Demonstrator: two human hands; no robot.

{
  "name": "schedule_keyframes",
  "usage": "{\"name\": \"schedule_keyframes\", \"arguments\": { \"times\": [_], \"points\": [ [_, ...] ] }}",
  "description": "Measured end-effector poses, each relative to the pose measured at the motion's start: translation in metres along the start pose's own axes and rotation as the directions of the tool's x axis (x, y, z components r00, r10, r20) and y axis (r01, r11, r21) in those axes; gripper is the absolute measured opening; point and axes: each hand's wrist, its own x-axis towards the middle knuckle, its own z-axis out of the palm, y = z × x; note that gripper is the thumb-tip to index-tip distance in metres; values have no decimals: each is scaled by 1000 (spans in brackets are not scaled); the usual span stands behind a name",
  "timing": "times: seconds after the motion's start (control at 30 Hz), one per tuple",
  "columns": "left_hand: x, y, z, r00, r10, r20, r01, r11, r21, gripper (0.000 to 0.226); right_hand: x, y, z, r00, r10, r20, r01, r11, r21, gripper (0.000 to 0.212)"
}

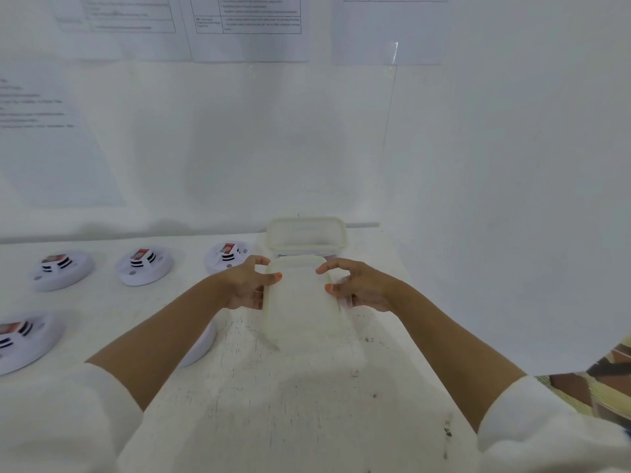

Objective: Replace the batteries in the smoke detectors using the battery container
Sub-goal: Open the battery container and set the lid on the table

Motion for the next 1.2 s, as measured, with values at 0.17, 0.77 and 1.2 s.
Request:
{"name": "schedule_keyframes", "arguments": {
  "times": [0.17, 0.77, 1.2],
  "points": [
    [1, -2, 1, 1000, -9, -24, 8, 999, -40, 54, -2, -2, 1, 1000, 17, -6, -17, 999, -30, 27],
    [-11, -2, 2, 991, 126, 53, -133, 978, 161, 47, -12, -12, 10, 997, 53, 51, -47, 994, -103, 49],
    [-4, 4, 7, 967, 199, -156, -132, 924, 359, 74, -9, -22, -7, 976, 103, -189, -155, 946, -284, 86]
  ]
}}
